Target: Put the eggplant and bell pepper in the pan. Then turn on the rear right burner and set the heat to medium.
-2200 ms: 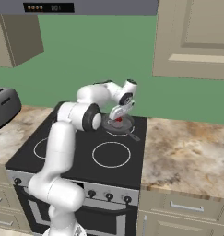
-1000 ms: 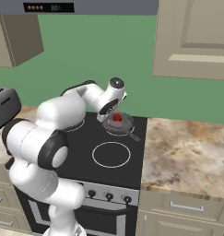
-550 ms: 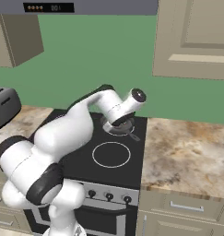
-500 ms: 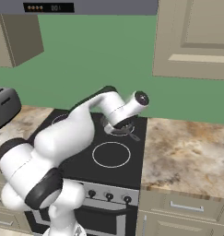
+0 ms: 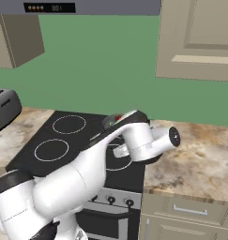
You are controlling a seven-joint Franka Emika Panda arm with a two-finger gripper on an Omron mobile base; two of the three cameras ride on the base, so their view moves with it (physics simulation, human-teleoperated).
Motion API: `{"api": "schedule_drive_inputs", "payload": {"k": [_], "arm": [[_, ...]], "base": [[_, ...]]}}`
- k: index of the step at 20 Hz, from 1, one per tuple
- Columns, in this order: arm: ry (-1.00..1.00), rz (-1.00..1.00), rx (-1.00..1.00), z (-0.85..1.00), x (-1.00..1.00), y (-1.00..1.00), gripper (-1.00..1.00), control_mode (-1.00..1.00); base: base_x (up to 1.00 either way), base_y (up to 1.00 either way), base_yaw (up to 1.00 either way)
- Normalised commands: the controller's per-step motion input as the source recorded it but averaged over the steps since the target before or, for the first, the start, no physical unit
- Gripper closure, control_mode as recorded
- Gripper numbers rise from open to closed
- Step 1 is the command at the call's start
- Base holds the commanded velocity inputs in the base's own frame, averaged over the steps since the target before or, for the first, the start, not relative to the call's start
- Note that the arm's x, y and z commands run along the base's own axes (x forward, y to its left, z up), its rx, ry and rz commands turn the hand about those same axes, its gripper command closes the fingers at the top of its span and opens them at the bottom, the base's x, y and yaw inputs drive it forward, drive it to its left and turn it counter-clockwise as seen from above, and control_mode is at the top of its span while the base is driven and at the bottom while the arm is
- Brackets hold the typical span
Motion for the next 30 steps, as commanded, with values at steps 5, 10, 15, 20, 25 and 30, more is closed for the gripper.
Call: {"api": "schedule_drive_inputs", "payload": {"k": [5,10,15,20,25,30], "arm": [[0.03,-0.06,0.3,0.0,-1.0,-0.39,-1.0,-1.0],[0.03,-0.04,0.22,-0.07,-0.95,-0.3,-1.0,-1.0],[0.0,-0.03,0.07,-0.4,-0.62,-0.15,-1.0,-1.0],[0.0,-0.03,0.02,-0.55,-0.4,-0.03,-1.0,-1.0],[-0.01,-0.03,0.0,-0.57,-0.19,0.0,-1.0,-1.0],[-0.04,-0.02,0.0,-0.54,-0.12,0.0,-1.0,-1.0]], "base": [[0.0,0.0,0.0],[0.0,0.0,0.0],[0.0,0.0,0.0],[0.0,0.0,0.0],[0.0,0.0,0.0],[0.0,0.0,0.0]]}}
